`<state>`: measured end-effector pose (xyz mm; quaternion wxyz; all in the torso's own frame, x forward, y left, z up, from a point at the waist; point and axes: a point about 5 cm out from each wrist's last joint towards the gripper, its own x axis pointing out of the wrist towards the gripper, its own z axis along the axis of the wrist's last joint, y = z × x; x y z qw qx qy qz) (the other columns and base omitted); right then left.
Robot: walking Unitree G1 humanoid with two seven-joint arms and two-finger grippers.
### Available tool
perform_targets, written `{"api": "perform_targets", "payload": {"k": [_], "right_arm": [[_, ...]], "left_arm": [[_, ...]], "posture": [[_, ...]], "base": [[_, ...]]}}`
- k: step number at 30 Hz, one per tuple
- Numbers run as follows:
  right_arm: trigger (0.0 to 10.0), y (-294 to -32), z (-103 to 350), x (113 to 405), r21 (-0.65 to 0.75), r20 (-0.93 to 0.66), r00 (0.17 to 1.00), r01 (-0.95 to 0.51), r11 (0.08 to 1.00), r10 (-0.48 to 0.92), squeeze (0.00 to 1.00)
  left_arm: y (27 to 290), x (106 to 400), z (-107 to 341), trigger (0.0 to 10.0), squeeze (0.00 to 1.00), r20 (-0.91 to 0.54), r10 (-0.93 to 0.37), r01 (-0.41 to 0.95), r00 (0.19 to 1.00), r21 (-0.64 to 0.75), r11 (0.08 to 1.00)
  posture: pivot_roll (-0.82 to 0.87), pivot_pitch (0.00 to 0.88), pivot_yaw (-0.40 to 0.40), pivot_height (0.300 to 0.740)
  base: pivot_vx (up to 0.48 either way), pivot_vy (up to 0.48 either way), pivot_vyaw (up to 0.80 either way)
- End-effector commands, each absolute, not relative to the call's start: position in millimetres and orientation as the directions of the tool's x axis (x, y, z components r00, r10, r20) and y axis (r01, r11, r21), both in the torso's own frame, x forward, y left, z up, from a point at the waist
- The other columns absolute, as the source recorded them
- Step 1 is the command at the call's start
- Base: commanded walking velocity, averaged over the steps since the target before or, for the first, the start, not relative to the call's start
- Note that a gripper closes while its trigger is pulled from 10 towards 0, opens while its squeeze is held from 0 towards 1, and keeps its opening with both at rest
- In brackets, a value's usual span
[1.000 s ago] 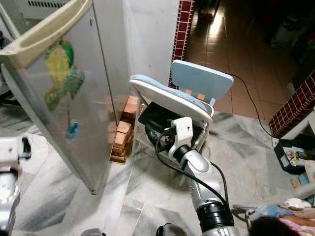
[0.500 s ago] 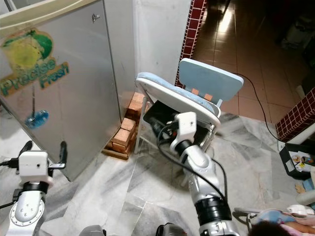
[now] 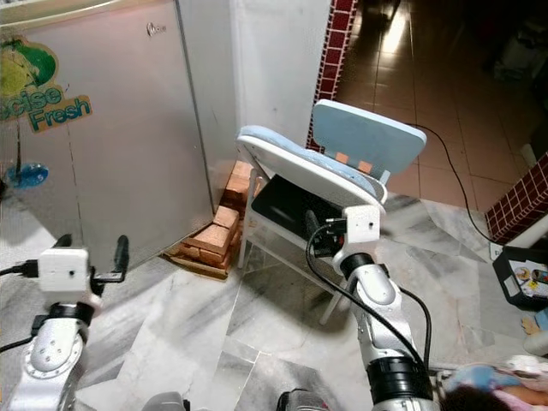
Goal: Restocking fridge
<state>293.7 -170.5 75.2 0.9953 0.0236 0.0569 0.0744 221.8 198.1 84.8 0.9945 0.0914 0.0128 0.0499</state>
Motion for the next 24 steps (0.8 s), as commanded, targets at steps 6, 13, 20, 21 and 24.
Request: {"api": "perform_targets", "payload": {"k": [6, 13, 20, 21, 24], "right_arm": [[10.0, -161.3, 72.1, 291.0, 0.089, -0.115, 0.978, -0.164, 0.982, 0.174, 0.00], [10.0, -165.5, 72.3, 293.9, 0.097, -0.128, 0.980, -0.138, 0.986, 0.150, 0.00], [10.0, -162.9, 72.6, 294.7, 0.110, -0.123, 0.979, -0.149, 0.983, 0.162, 0.00], [10.0, -162.2, 73.1, 294.9, 0.114, -0.119, 0.979, -0.151, 0.982, 0.165, 0.00], [10.0, -160.3, 75.0, 296.1, 0.128, -0.106, 0.978, -0.164, 0.978, 0.178, 0.00]], "left_arm": [[199.9, 224.3, 81.2, 10.0, 0.00, -0.034, 0.107, -0.099, 0.994, 0.184, 0.978], [198.7, 226.0, 80.8, 10.0, 0.00, -0.034, 0.103, -0.096, 0.994, 0.179, 0.979], [195.8, 228.7, 79.7, 10.0, 0.00, -0.029, 0.088, -0.082, 0.996, 0.170, 0.982], [195.7, 228.9, 79.7, 10.0, 0.00, -0.029, 0.088, -0.082, 0.996, 0.170, 0.982], [195.6, 229.9, 79.7, 10.0, 0.00, -0.027, 0.094, -0.088, 0.995, 0.171, 0.981]], "posture": [[0.04, 0.033, -0.008, 0.740], [0.04, 0.027, -0.008, 0.740], [0.03, 0.023, -0.004, 0.740], [0.03, 0.023, -0.004, 0.740], [0.03, 0.022, -0.004, 0.740]], "base": [[0.000, 0.480, 0.00], [0.000, 0.480, -0.22], [0.000, 0.480, -0.77], [0.000, 0.480, -0.80], [0.000, 0.480, -0.27]]}}
